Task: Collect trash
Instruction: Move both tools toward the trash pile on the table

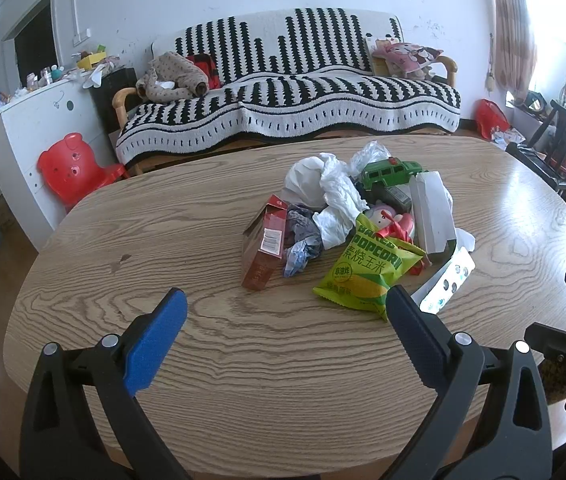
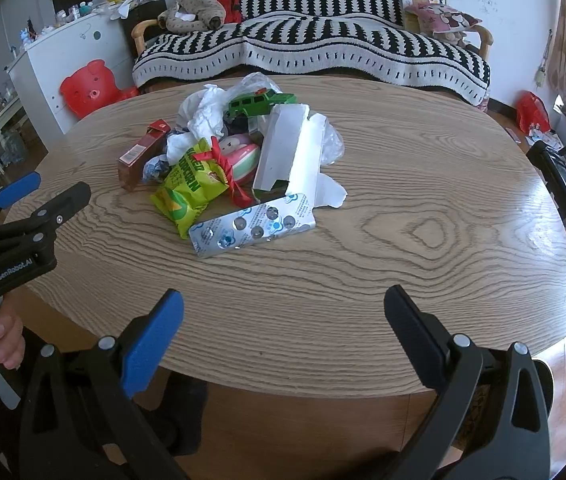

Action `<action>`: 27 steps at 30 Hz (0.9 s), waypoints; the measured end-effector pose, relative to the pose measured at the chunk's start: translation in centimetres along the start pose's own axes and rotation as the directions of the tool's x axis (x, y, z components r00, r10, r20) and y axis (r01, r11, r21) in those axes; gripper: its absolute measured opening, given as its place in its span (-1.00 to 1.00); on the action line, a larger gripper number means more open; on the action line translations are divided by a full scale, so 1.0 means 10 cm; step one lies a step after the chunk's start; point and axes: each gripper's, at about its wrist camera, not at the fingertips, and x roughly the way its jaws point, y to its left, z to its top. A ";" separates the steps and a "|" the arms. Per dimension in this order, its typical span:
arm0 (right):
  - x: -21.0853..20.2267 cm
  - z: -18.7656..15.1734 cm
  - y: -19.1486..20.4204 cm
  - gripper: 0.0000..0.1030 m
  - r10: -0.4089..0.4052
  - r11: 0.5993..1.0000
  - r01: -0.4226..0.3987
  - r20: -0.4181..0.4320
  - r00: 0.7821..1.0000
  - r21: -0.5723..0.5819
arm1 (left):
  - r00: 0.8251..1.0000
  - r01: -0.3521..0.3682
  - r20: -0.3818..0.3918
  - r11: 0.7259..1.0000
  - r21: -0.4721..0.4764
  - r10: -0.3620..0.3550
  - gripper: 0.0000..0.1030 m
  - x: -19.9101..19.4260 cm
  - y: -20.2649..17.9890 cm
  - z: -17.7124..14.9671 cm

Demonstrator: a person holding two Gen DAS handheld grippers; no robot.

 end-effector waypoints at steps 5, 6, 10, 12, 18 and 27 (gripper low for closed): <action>0.00 0.00 -0.01 0.89 0.000 1.000 0.000 0.000 1.000 0.000 | 1.000 0.000 -0.001 1.000 0.000 0.000 0.88 0.00 0.00 0.00; 0.00 0.00 -0.01 0.89 0.000 1.000 0.000 -0.001 1.000 -0.001 | 1.000 0.000 -0.001 1.000 0.001 0.000 0.88 0.00 0.00 0.00; 0.02 0.01 -0.01 0.89 0.003 1.000 -0.003 -0.002 1.000 -0.002 | 1.000 -0.002 -0.001 1.000 0.001 0.002 0.88 0.00 0.00 0.00; 0.02 0.01 -0.01 0.89 0.004 1.000 -0.004 -0.002 1.000 -0.001 | 1.000 -0.002 -0.002 1.000 -0.001 0.002 0.88 0.02 -0.01 -0.01; 0.02 0.00 0.00 0.89 0.006 1.000 -0.006 -0.002 1.000 -0.001 | 1.000 -0.003 -0.002 1.000 0.001 0.003 0.88 0.02 -0.01 -0.01; 0.07 0.00 0.03 0.89 0.014 1.000 -0.014 -0.007 1.000 -0.003 | 0.999 0.032 -0.039 0.999 -0.021 -0.033 0.88 0.09 -0.03 -0.04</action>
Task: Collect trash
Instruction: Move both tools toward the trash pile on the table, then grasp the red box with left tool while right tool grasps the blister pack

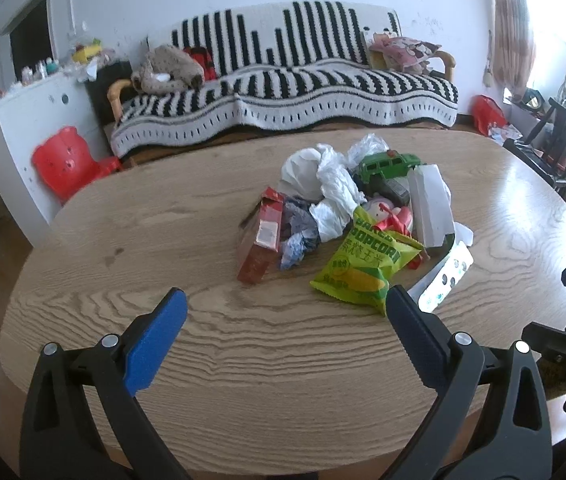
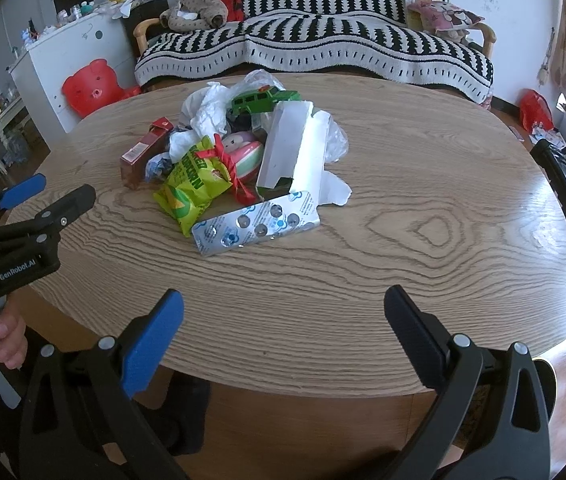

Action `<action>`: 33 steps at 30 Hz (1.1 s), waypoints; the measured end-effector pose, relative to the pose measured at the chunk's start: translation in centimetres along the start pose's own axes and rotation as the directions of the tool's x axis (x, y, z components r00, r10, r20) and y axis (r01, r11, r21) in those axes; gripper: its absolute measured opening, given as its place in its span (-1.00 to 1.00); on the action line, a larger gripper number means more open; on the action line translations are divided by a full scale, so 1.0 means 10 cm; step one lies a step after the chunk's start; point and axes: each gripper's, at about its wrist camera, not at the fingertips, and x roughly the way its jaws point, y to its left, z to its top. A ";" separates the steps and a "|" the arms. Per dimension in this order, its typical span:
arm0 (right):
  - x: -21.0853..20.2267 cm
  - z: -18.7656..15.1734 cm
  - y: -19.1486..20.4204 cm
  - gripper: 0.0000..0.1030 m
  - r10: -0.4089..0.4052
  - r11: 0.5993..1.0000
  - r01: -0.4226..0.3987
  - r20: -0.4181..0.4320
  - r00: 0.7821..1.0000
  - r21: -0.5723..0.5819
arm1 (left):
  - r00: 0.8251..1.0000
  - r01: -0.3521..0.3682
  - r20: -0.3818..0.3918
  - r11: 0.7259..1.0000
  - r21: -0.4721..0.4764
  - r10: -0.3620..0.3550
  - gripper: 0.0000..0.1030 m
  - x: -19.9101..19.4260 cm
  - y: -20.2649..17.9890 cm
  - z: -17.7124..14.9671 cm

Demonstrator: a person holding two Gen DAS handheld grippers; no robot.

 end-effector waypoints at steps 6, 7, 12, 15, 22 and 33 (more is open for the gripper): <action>0.22 0.03 0.02 0.89 0.024 1.000 -0.024 -0.034 0.999 -0.005 | 0.991 0.062 -0.116 0.998 -0.032 -0.065 0.88 0.35 0.17 0.00; 0.26 0.03 0.02 0.89 0.024 1.000 -0.024 -0.042 0.999 -0.009 | 0.988 0.071 -0.137 0.997 -0.039 -0.076 0.88 0.42 0.22 0.05; 0.40 0.08 0.09 0.89 0.039 0.999 -0.040 -0.064 0.997 -0.028 | 0.979 0.081 -0.188 0.997 -0.019 -0.083 0.88 0.75 0.31 0.24; 0.43 0.13 0.11 0.89 0.049 0.998 -0.051 -0.061 0.997 -0.033 | 0.977 0.086 -0.196 0.996 -0.010 -0.086 0.88 0.98 0.43 0.37; 0.65 0.24 -0.02 0.89 0.158 0.982 -0.146 -0.096 0.983 0.119 | 0.978 0.042 -0.206 0.996 0.080 -0.025 0.88 1.40 0.42 0.42; 1.03 0.36 0.11 0.89 0.147 0.985 -0.132 -0.133 0.980 0.111 | 0.983 0.097 -0.166 0.991 0.090 -0.081 -0.49 1.40 0.45 0.43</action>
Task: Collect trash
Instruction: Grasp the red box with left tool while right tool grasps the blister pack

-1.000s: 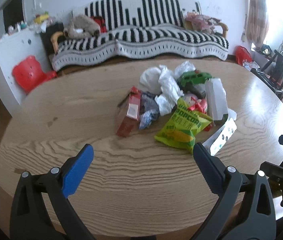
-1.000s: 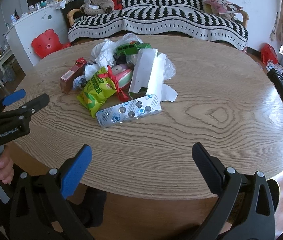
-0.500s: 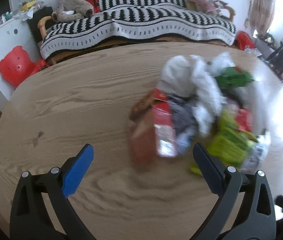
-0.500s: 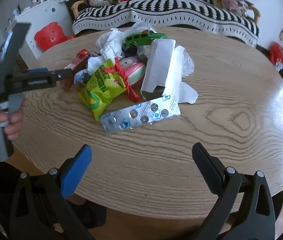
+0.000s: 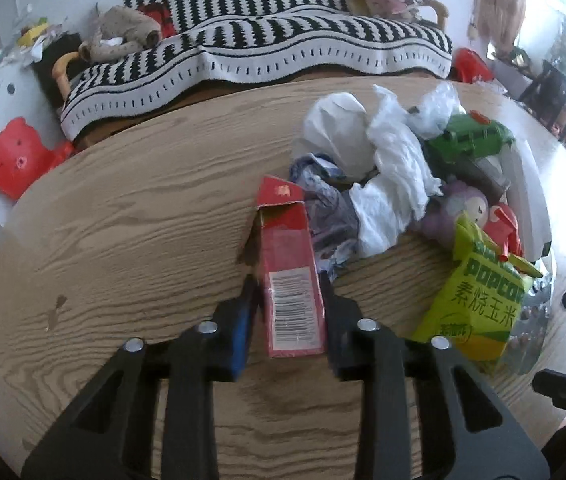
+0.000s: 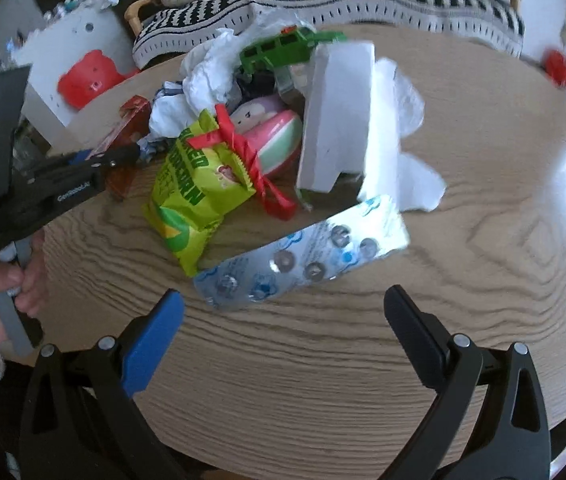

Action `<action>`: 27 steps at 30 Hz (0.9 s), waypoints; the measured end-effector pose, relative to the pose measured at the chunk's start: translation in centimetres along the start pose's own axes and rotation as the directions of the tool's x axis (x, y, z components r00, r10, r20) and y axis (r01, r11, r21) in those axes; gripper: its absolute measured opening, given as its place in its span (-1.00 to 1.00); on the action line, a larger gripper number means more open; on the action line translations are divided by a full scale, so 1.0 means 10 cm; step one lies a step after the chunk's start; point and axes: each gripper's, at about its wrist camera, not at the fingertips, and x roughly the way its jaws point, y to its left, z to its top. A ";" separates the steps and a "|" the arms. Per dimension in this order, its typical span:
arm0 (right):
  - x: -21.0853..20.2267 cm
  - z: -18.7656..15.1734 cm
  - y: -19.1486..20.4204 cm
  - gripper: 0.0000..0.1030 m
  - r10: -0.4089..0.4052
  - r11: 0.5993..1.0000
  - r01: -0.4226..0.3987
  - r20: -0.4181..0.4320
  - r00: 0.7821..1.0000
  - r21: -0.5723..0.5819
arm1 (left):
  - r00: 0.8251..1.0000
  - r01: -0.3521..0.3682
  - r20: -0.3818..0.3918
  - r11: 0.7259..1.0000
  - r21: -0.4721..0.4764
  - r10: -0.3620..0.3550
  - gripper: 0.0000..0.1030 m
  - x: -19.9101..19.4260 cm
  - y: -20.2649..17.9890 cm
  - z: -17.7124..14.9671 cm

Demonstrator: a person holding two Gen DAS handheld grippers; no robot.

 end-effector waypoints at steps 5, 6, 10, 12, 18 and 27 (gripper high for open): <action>0.00 0.04 -0.09 0.89 0.062 0.993 -0.063 0.010 0.998 0.098 | 1.000 0.001 -0.005 0.999 -0.048 -0.001 -0.59 -0.14 0.16 -0.02; -0.01 0.05 -0.12 0.89 0.076 0.989 -0.077 0.019 0.997 0.128 | 1.000 0.002 -0.003 0.999 -0.053 -0.002 -0.59 -0.17 0.18 -0.03; 0.04 0.10 -0.17 0.75 0.003 0.985 -0.008 0.029 1.000 0.175 | 1.000 0.006 0.019 0.996 -0.085 -0.004 -0.59 -0.30 0.24 -0.07; 0.06 0.11 -0.14 0.61 -0.050 0.987 0.044 0.032 0.998 0.152 | 1.000 -0.001 0.030 0.996 -0.089 0.004 -0.59 -0.35 0.23 -0.09; 0.00 0.05 -0.16 0.02 -0.056 0.990 0.052 0.029 0.998 0.131 | 0.998 0.008 0.056 0.997 -0.080 -0.004 -0.59 -0.51 0.12 -0.14; -0.37 -0.03 -0.26 -0.91 -0.110 0.992 0.103 0.100 0.989 0.069 | 0.995 0.050 0.092 0.998 -0.048 -0.045 -0.59 -0.73 -0.21 -0.11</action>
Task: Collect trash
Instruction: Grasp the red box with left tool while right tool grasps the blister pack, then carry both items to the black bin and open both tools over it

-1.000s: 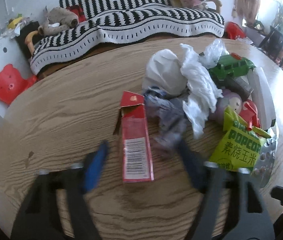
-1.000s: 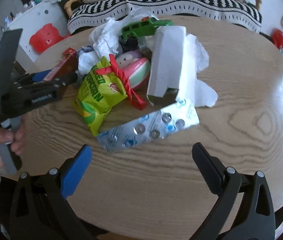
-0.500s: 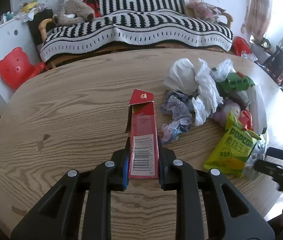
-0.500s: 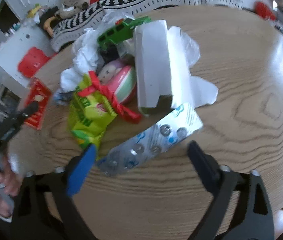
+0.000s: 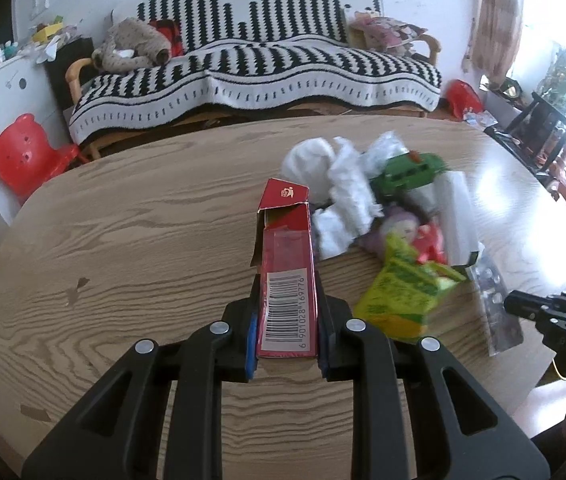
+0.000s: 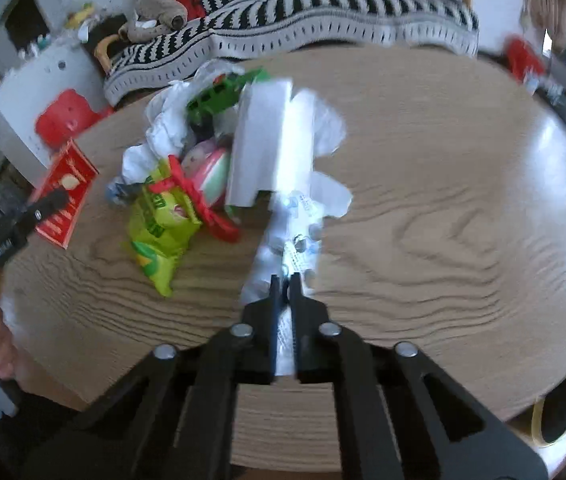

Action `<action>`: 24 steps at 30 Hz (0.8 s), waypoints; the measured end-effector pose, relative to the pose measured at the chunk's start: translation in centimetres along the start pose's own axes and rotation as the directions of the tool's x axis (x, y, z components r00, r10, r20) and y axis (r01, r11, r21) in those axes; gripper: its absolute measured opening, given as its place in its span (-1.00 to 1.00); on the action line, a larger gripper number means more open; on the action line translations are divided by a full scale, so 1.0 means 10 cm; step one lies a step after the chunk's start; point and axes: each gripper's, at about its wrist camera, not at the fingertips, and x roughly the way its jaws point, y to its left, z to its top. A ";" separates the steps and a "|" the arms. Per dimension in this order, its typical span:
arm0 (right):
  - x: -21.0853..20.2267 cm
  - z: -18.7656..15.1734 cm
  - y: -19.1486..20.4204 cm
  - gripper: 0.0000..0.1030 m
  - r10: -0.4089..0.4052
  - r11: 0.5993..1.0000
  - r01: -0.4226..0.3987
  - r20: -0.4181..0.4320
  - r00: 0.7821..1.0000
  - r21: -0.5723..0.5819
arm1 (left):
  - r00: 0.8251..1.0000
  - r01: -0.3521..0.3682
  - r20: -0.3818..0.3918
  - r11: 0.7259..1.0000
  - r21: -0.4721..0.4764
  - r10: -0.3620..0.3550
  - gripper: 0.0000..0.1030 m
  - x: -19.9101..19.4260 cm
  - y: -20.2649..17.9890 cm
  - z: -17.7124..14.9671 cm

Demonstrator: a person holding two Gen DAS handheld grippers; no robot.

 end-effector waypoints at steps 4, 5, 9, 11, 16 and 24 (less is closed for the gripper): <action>0.08 -0.08 -0.14 -0.90 -0.049 0.999 0.049 -0.044 0.998 0.006 | 1.000 0.023 0.008 1.000 0.011 -0.023 -0.59 -0.05 -0.17 0.05; 0.07 -0.10 -0.21 -0.90 -0.035 0.999 0.036 -0.053 0.998 0.024 | 0.999 0.030 0.011 0.999 0.014 -0.030 -0.59 -0.06 -0.21 0.06; -0.13 -0.10 -0.33 -0.91 0.008 0.999 -0.007 -0.021 1.000 0.048 | 0.998 0.052 0.036 0.998 0.030 -0.053 -0.59 -0.16 -0.39 0.08; -0.27 -0.10 -0.37 -0.91 0.024 0.999 -0.024 0.006 1.000 0.048 | 0.997 0.060 0.045 0.997 0.039 -0.062 -0.59 -0.19 -0.45 0.09; -0.55 -0.14 -0.64 -0.91 0.014 0.996 -0.020 0.058 0.998 0.092 | 0.994 0.100 0.048 0.993 0.055 -0.103 -0.59 -0.24 -0.65 0.11; -1.21 -0.35 -1.53 -0.91 -0.100 0.965 0.058 0.153 0.983 0.255 | 0.972 0.228 0.027 0.965 0.131 -0.234 -0.59 -0.24 -1.41 0.17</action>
